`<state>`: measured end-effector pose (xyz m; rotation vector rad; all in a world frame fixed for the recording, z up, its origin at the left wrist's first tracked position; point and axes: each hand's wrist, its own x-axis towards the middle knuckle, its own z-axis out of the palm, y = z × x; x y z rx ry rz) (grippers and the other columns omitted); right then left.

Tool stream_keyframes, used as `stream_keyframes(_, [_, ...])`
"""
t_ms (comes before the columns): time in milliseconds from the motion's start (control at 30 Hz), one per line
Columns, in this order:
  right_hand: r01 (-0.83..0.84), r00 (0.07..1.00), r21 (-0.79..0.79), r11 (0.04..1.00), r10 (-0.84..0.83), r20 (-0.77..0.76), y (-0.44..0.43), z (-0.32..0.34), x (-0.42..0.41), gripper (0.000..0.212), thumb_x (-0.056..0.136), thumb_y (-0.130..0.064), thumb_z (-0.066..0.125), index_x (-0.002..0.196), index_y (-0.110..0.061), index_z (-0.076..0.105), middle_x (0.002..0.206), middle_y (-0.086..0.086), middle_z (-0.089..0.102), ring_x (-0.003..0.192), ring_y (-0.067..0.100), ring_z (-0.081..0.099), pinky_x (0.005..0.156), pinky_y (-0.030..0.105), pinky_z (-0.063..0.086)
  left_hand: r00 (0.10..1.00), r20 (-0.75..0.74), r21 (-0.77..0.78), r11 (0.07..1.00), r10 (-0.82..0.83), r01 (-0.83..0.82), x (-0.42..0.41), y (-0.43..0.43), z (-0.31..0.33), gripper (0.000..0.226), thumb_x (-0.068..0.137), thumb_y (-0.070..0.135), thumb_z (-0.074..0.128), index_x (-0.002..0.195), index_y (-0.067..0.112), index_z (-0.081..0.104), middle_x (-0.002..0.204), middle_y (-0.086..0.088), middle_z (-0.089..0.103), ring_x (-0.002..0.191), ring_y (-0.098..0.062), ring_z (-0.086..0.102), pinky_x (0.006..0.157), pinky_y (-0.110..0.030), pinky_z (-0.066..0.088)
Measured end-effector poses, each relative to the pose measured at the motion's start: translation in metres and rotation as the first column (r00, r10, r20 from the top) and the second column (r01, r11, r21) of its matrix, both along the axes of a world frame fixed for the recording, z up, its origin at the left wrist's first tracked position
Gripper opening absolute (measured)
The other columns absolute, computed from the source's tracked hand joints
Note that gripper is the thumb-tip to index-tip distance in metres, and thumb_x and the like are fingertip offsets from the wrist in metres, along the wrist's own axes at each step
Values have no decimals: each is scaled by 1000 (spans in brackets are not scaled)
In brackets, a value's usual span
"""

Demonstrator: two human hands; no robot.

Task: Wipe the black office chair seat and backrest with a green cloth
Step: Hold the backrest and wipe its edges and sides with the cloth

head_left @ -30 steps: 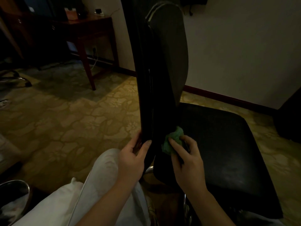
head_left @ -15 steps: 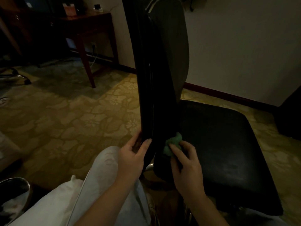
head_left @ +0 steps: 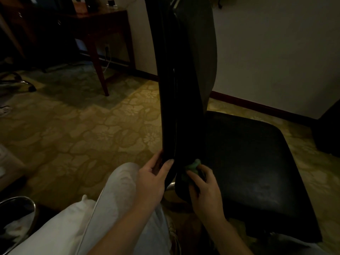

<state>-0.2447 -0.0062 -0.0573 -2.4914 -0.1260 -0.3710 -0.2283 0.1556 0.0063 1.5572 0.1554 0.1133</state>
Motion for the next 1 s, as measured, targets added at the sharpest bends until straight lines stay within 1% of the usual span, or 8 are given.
stream_keyframes(100, [13, 991, 55, 998, -6, -134, 7, -11, -4, 46, 92, -16, 64, 135, -29, 57, 149, -4, 36, 134, 14, 43, 105, 21, 39, 1000, 13, 42, 999, 6, -6, -1, 1, -3, 37, 93, 23, 67, 126, 38, 59, 109, 29, 70, 108, 7, 63, 86, -13, 52])
stream_keyframes(167, [17, 990, 77, 997, -6, -139, 6, -11, -7, 45, 93, -17, 63, 136, -31, 57, 148, -5, 36, 134, 13, 42, 104, 20, 39, 1000, 18, 64, 998, -4, 3, -2, 2, -5, 39, 93, 25, 67, 129, 38, 59, 112, 28, 69, 110, 6, 63, 89, -17, 53])
stream_keyframes(300, [-6, 1000, 121, 993, 9, -26, -3, 3, -15, 42, 92, -18, 64, 132, -30, 60, 143, -6, 38, 129, 11, 44, 101, 30, 48, 1000, 2, 51, 999, -15, 15, -2, 2, -8, 39, 94, 26, 66, 128, 44, 57, 115, 25, 70, 110, 3, 64, 88, -19, 54])
stream_keyframes(500, [-26, 981, 201, 979, -14, 192, -8, 24, -16, 39, 91, -21, 58, 130, -25, 61, 140, -1, 38, 127, 12, 45, 98, 27, 46, 1000, -22, 60, 998, 4, -3, -2, 1, -9, 41, 93, 33, 66, 130, 47, 56, 114, 26, 69, 107, 6, 64, 88, -21, 55])
stream_keyframes(667, [-9, 994, 174, 985, -10, 108, 3, 14, -5, 45, 90, -9, 66, 132, -22, 60, 141, -1, 39, 127, 15, 49, 99, 36, 52, 1000, -27, 71, 997, -11, 13, -3, 2, -8, 40, 93, 35, 65, 129, 50, 54, 114, 26, 69, 108, 5, 64, 91, -27, 56])
stream_keyframes(767, [-10, 997, 168, 986, -2, 75, 10, 5, -3, 44, 89, -9, 67, 130, -21, 62, 141, -1, 41, 126, 15, 50, 100, 33, 51, 1000, -21, 86, 996, -8, 10, -2, 2, -9, 40, 93, 36, 64, 132, 44, 56, 114, 23, 70, 107, 3, 65, 92, -30, 57])
stream_keyframes(867, [-4, 997, 188, 982, 20, -78, 18, 1, -3, 41, 92, -17, 64, 132, -25, 60, 145, -9, 37, 128, 7, 45, 104, 28, 47, 1000, -16, 109, 994, 9, -7, -2, 1, -7, 33, 94, 36, 64, 122, 50, 57, 111, 29, 69, 106, 7, 64, 89, -20, 55])
stream_keyframes(1000, [-83, 985, 115, 990, 99, -141, 29, -6, 4, 45, 93, -18, 62, 136, -26, 56, 146, -6, 38, 128, 10, 46, 104, 17, 41, 1000, -10, 120, 993, 8, -7, -2, 0, -4, 40, 95, 33, 63, 135, 35, 57, 114, 27, 68, 109, 9, 61, 90, -15, 52])
